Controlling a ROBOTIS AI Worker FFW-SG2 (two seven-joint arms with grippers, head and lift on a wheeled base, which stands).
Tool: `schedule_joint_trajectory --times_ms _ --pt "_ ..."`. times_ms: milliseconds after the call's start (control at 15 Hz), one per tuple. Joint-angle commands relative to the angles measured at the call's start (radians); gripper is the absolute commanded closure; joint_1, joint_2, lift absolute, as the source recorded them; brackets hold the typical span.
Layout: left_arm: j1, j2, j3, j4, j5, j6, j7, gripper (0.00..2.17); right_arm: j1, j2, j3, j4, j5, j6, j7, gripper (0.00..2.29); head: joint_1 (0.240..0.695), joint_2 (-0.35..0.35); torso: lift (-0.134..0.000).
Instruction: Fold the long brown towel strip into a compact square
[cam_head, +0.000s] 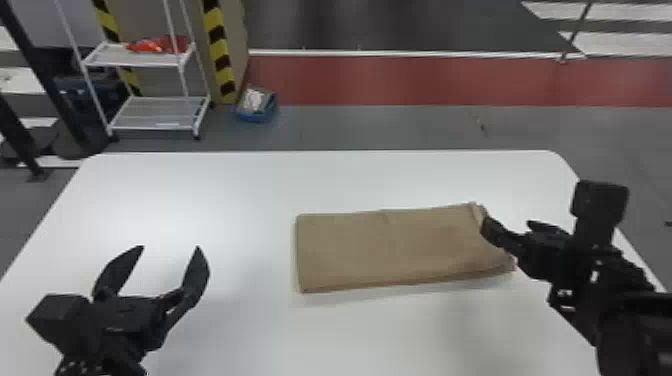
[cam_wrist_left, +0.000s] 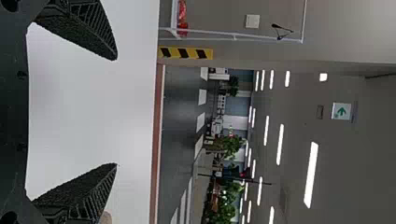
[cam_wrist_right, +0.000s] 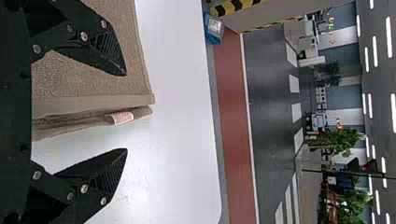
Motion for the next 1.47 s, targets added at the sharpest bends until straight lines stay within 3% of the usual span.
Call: schedule_joint_trajectory --times_ms 0,533,800,1067,1400 --pt "0.000 -0.003 0.000 0.002 0.000 0.000 0.000 0.06 -0.026 -0.020 -0.006 0.039 0.010 0.034 0.003 0.07 0.695 -0.030 -0.122" --pt "-0.008 0.000 -0.008 0.010 0.005 -0.003 0.000 0.06 -0.082 -0.025 0.034 0.205 0.066 0.022 0.058 0.22 0.695 -0.047 -0.122" --pt "-0.008 0.002 -0.008 0.011 0.005 -0.003 0.000 0.06 -0.075 -0.023 0.054 0.199 0.076 0.022 0.087 0.83 0.695 -0.025 -0.122" --pt "-0.008 0.003 -0.008 0.013 0.006 -0.003 0.000 0.06 -0.065 -0.023 0.060 0.188 0.083 0.034 0.087 1.67 0.695 -0.017 -0.122" --pt "-0.008 0.005 -0.008 0.010 0.006 -0.003 -0.001 0.06 -0.032 -0.016 0.028 -0.004 0.057 0.059 0.078 1.68 0.695 -0.020 -0.122"
